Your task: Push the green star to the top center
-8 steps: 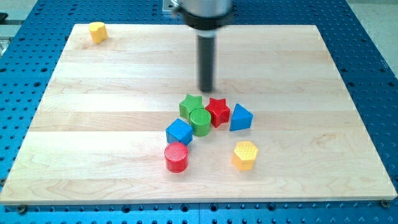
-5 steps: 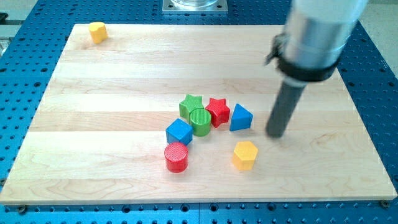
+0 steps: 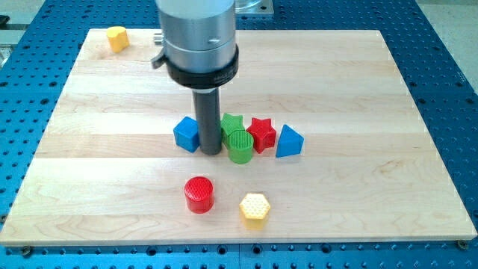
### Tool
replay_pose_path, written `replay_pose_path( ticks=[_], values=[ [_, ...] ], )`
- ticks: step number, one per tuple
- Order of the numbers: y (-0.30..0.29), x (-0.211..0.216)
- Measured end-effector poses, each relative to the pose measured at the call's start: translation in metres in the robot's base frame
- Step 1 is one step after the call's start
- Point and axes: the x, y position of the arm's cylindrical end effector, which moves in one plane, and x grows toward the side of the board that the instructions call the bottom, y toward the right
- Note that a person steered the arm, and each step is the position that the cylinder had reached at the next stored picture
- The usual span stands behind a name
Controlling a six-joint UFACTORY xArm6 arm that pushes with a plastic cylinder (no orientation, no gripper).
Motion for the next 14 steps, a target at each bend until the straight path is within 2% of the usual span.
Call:
replay_pose_path(
  ticks=[1,2,3,4,5,6,8,9,10,11,12,13,14],
  values=[
    [-0.019,-0.002],
    [0.035,-0.015],
    [0.052,-0.062],
    [0.052,-0.045],
    [0.052,-0.054],
    [0.093,-0.092],
    [0.122,-0.115],
    [0.179,-0.110],
    [0.120,-0.146],
    [0.087,-0.179],
    [0.093,-0.195],
    [0.108,-0.179],
    [0.085,-0.141]
  ],
)
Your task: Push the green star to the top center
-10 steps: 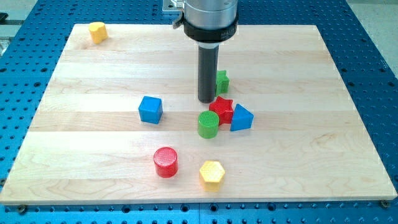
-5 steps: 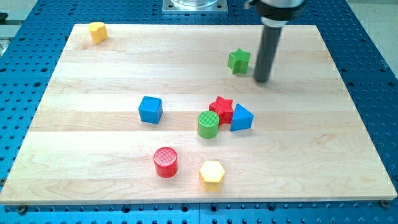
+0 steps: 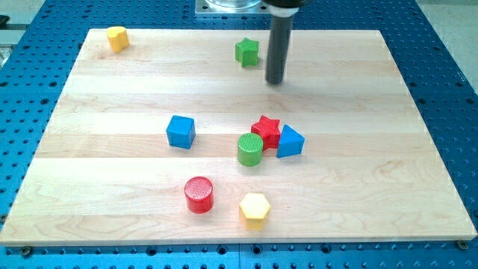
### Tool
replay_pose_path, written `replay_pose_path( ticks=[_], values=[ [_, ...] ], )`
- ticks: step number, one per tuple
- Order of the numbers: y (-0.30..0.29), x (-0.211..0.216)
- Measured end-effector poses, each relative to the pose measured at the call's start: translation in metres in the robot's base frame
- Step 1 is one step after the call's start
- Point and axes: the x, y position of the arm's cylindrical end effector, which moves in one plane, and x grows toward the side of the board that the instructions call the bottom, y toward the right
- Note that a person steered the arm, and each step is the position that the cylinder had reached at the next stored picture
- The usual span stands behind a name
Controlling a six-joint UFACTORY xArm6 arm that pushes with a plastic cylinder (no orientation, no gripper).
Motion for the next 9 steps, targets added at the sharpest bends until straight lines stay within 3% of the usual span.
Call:
replay_pose_path(
  ticks=[1,3,4,5,7,8,9],
  values=[
    [-0.020,-0.053],
    [-0.023,-0.047],
    [-0.009,-0.068],
    [-0.019,0.005],
    [-0.208,0.079],
    [-0.246,0.173],
    [-0.195,0.167]
  ],
)
